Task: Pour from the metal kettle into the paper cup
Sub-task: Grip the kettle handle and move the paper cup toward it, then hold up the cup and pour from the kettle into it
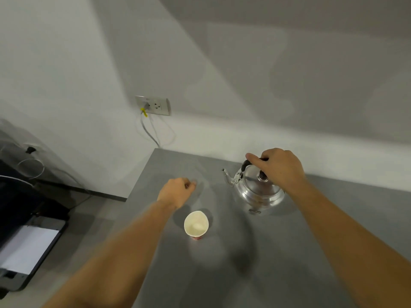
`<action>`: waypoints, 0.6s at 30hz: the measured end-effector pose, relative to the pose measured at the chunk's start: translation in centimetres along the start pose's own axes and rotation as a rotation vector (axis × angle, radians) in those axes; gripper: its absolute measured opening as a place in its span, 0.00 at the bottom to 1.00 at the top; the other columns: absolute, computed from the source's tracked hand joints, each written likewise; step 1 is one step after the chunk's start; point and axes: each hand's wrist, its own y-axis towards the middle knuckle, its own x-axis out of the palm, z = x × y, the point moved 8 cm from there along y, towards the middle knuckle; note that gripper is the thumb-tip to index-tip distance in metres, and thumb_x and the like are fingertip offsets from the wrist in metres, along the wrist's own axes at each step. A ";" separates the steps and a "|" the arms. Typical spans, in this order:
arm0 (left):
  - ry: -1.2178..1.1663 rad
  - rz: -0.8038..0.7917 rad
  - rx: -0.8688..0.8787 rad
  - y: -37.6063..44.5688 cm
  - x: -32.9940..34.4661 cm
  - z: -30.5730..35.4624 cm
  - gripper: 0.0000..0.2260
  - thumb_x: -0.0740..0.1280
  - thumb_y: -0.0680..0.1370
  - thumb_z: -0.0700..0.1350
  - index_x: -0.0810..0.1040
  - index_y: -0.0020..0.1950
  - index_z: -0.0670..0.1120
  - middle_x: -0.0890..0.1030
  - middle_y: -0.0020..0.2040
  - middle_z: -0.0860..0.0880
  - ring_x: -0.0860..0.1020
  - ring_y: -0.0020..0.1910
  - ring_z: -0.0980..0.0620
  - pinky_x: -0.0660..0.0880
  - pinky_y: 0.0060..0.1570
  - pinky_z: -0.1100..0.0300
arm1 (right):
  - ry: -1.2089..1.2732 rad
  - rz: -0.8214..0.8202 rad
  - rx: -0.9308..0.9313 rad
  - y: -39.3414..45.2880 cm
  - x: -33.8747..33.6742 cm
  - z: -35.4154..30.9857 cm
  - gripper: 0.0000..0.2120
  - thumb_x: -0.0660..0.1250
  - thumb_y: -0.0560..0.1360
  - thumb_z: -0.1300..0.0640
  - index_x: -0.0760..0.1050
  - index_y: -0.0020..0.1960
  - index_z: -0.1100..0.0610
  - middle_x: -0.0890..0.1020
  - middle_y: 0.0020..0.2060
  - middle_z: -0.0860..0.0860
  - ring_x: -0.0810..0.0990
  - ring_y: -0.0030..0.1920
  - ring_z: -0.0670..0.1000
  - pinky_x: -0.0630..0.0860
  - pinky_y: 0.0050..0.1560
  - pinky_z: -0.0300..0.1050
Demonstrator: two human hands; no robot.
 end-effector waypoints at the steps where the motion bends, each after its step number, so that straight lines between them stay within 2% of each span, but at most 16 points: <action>1: -0.008 -0.005 -0.006 -0.5 0.3 -0.7 0.21 0.59 0.81 0.60 0.73 0.33 0.50 0.77 0.31 0.51 0.78 0.39 0.42 0.70 0.38 0.56 | -0.009 -0.001 -0.011 -0.8 0.0 -0.5 0.30 0.60 0.72 0.29 0.73 0.26 0.53 0.76 0.18 0.47 0.76 0.25 0.47 0.65 0.26 0.41; 3: -0.035 -0.021 -0.027 -1.3 1.0 -2.2 0.18 0.60 0.82 0.60 0.81 0.43 0.50 0.81 0.37 0.50 0.80 0.44 0.43 0.73 0.42 0.56 | -0.030 -0.007 -0.029 -2.2 0.1 -1.4 0.30 0.60 0.71 0.29 0.74 0.26 0.53 0.75 0.18 0.47 0.75 0.25 0.46 0.65 0.25 0.40; 5: -0.065 -0.013 -0.060 -2.2 1.5 -3.7 0.17 0.60 0.82 0.59 0.83 0.55 0.49 0.85 0.46 0.48 0.82 0.50 0.44 0.76 0.47 0.55 | -0.035 -0.028 -0.041 -3.7 0.3 -2.2 0.29 0.60 0.70 0.29 0.73 0.26 0.52 0.75 0.18 0.46 0.75 0.25 0.45 0.64 0.25 0.40; 6: -0.074 -0.007 -0.069 -2.6 1.8 -4.3 0.17 0.61 0.82 0.58 0.82 0.57 0.49 0.85 0.49 0.48 0.82 0.51 0.44 0.76 0.49 0.55 | -0.034 -0.046 -0.046 -4.4 0.5 -2.6 0.28 0.59 0.69 0.28 0.74 0.26 0.51 0.75 0.18 0.46 0.75 0.25 0.45 0.64 0.25 0.40; 9: -0.086 -0.015 -0.064 -4.0 3.2 -5.7 0.14 0.63 0.82 0.54 0.82 0.59 0.48 0.86 0.52 0.47 0.82 0.53 0.44 0.78 0.52 0.54 | -0.074 -0.089 -0.078 -6.2 1.1 -3.8 0.30 0.58 0.67 0.26 0.76 0.26 0.52 0.76 0.19 0.47 0.76 0.26 0.46 0.67 0.26 0.41; 13: -0.117 -0.079 -0.068 -5.7 5.3 -7.3 0.13 0.63 0.82 0.49 0.79 0.65 0.50 0.86 0.55 0.47 0.83 0.55 0.46 0.78 0.56 0.55 | -0.131 -0.126 -0.113 -8.0 1.8 -5.0 0.32 0.58 0.67 0.25 0.75 0.28 0.54 0.77 0.20 0.49 0.76 0.26 0.48 0.65 0.25 0.40; 18: -0.161 -0.163 0.015 -7.3 7.3 -7.4 0.23 0.63 0.75 0.36 0.76 0.69 0.53 0.86 0.51 0.50 0.83 0.48 0.49 0.74 0.45 0.64 | -0.206 -0.139 -0.168 -9.5 2.3 -6.8 0.31 0.60 0.69 0.28 0.72 0.27 0.54 0.75 0.20 0.49 0.75 0.26 0.50 0.63 0.24 0.41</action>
